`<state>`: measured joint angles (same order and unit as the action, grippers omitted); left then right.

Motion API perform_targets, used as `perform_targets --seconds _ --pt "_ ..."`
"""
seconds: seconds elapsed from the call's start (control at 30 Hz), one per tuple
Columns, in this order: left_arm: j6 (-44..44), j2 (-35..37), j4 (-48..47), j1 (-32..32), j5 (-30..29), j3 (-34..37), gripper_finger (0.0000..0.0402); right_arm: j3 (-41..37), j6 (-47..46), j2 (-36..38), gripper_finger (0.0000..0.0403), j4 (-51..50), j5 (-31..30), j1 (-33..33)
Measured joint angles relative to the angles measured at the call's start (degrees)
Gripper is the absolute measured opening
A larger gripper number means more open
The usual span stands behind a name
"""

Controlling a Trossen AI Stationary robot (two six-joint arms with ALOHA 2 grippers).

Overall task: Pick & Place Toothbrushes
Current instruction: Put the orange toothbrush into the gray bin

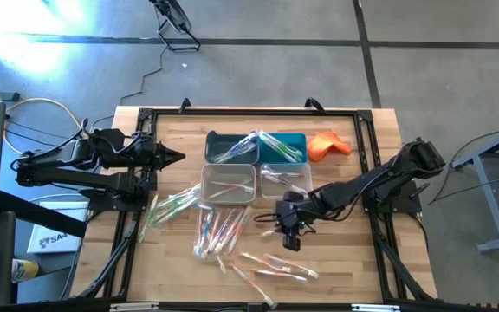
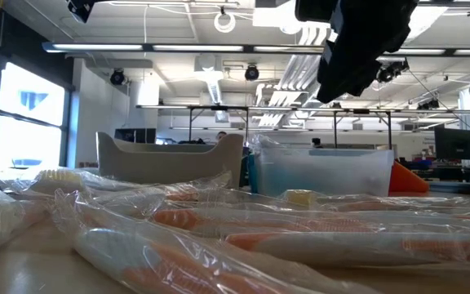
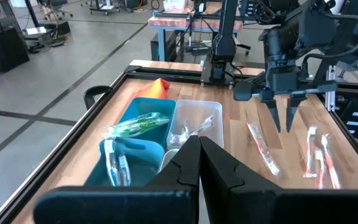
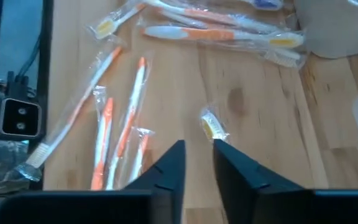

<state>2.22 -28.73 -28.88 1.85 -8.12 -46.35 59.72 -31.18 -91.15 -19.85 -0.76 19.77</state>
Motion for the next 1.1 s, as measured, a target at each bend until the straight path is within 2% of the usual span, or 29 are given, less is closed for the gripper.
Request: perform_targets --seconds 0.13,0.27,0.53,1.1 --pt "0.0 0.0 0.0 0.0 0.0 0.0 0.0 0.02 1.09 0.0 0.0123 -3.3 -0.57 0.0" --pt "0.0 0.0 0.0 0.0 0.0 0.0 0.0 0.02 5.24 -0.41 0.0147 -7.19 -0.87 -0.02" --pt "0.02 0.01 0.0 0.0 0.0 0.0 0.0 -0.02 6.09 -4.03 0.0146 -10.97 -0.66 0.03" --pt "0.02 0.0 -0.07 0.0 0.0 0.0 0.0 0.0 5.92 -11.32 0.0145 -12.15 -0.61 0.09"
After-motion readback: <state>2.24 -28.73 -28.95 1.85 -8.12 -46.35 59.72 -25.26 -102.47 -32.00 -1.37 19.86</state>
